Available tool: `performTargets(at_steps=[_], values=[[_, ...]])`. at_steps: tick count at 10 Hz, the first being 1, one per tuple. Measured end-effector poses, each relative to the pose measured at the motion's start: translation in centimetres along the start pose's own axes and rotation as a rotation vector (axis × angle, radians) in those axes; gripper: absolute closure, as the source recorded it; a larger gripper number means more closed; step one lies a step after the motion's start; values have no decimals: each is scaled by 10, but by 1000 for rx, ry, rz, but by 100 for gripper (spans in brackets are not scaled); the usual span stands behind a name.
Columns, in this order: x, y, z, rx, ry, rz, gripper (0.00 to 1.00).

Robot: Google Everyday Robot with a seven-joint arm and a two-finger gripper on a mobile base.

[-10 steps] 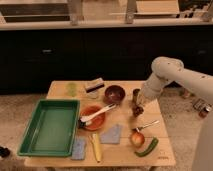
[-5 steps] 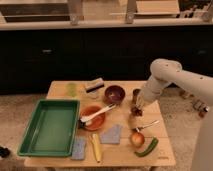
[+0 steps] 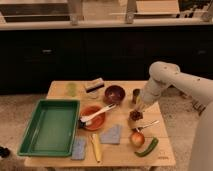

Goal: Place grapes in table surface

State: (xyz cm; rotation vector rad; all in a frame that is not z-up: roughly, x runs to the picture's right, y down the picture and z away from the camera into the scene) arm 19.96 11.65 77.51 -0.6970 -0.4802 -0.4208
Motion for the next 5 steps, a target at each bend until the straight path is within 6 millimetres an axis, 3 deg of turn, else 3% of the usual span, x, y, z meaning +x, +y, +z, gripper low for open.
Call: performTargets(at_steps=[1,4,5], values=[[0,-2,-1,2,1,1,83],[3,0,2,0,-7,9,80],[1,1,3,-2,-9,5,73]])
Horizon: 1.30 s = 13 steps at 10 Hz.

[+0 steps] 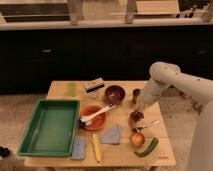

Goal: Place grapes in table surface

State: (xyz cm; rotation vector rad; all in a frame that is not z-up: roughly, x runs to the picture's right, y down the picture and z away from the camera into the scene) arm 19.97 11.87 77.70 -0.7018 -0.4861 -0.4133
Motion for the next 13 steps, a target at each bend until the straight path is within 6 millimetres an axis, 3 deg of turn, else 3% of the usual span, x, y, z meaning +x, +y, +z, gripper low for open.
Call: performTargets(at_steps=[2,3,5,7,9,12,13], values=[[3,3,1,1,0,6,61],[4,3,2,4,0,8,60],[5,4,8,-3,-5,10,73],[5,6,9,-7,-7,12,74],[5,8,7,-5,-8,19,55],[7,11,11,-5,-7,25,41],[7,10,11,-3,-7,25,42]])
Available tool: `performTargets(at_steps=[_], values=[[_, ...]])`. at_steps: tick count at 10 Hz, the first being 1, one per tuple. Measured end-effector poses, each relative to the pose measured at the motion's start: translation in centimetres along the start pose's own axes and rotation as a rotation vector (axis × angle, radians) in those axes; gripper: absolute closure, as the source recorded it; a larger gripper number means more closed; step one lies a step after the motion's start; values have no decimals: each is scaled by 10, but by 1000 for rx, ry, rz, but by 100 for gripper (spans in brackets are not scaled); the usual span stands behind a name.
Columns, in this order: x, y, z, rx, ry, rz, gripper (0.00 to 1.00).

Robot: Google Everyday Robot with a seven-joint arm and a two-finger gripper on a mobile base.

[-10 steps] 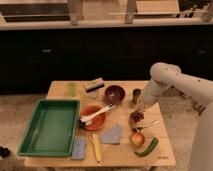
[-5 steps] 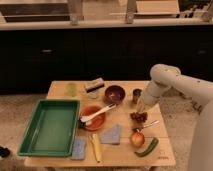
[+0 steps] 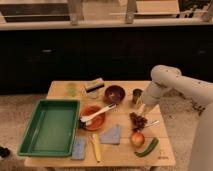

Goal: Place grapes in table surface

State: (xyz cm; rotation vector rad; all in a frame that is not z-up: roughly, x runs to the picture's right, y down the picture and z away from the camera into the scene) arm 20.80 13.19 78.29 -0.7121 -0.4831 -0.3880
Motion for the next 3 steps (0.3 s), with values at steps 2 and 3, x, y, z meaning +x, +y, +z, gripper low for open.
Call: performTargets(at_steps=[2,3], values=[[1,2,2,-3,-3,0,56],[2,4,2,-4,-4,4,58]])
